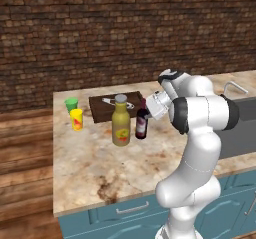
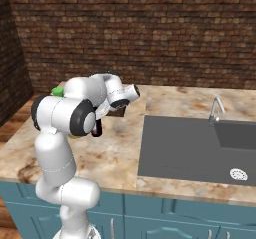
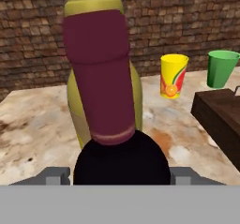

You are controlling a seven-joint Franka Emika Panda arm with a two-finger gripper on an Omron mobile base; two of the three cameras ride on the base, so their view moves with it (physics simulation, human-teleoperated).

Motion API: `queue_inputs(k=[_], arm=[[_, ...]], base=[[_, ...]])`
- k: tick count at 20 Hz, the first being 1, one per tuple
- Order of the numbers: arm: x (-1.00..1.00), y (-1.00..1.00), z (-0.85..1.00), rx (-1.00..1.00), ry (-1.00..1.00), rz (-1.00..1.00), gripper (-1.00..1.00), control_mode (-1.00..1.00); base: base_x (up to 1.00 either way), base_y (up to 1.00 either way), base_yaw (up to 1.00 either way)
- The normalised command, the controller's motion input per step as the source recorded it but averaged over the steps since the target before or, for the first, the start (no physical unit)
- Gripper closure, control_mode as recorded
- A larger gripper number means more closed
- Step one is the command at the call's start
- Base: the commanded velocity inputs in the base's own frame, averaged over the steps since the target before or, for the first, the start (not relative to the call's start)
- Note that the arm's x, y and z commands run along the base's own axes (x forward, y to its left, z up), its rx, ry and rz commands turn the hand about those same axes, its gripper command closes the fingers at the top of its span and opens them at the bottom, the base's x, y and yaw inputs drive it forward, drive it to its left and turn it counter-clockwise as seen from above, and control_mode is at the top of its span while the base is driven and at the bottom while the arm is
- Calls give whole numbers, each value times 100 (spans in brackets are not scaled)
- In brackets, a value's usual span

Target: Place the drinks on the dining counter in a tight cluster.

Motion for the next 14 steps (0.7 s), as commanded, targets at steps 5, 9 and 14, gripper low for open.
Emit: queue_inputs(k=[5, 9, 14], arm=[[0, 0, 0, 0, 0, 0, -100, -100], [0, 0, 0, 0, 0, 0, -100, -100], [0, -2, 0, 0, 0, 0, -100, -100]], base=[[0, 0, 0], [0, 0, 0], [0, 0, 0]])
